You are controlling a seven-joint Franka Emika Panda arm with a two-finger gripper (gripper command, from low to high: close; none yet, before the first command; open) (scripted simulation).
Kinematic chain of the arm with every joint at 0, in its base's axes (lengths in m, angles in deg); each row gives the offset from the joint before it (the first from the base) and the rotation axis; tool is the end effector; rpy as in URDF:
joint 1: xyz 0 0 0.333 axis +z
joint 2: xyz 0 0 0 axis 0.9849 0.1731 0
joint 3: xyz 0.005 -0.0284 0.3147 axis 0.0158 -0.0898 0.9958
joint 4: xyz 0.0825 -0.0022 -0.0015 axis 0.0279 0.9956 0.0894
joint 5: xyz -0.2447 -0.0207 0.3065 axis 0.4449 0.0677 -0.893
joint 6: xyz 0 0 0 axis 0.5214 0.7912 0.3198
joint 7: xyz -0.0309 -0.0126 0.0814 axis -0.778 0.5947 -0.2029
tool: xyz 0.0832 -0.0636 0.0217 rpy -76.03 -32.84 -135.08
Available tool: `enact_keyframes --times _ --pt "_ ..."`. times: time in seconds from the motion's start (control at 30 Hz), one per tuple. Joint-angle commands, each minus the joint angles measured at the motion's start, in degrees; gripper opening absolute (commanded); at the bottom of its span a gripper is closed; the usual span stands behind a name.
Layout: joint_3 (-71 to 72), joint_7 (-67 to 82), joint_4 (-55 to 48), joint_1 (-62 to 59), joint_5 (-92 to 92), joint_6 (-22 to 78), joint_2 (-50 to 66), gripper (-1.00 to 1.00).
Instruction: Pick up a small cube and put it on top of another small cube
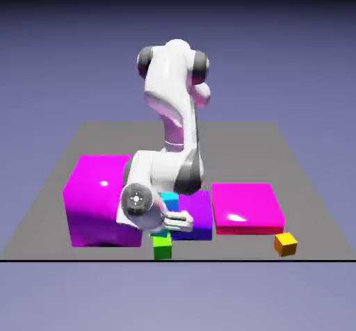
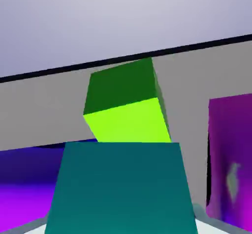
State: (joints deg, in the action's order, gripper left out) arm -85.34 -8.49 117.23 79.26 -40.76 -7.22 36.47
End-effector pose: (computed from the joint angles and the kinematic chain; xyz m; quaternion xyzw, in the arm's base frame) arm 0.6067 -0.0618 0.1847 0.8263 -0.4398 -0.3367 0.1016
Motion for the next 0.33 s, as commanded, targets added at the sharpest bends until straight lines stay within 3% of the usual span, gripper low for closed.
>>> enact_keyframes --times 0.0,0.07,0.1,0.3 --pt "0.05 0.1 2.08 0.13 0.03 -2.09 0.02 -1.0" --pt "0.13 0.27 5.44 0.34 -0.11 -5.46 0.04 -1.0" --pt "0.13 0.27 5.44 0.34 -0.11 -5.46 0.04 1.0" --pt "-0.09 -0.21 -4.14 -0.26 0.31 4.16 -0.03 1.0"
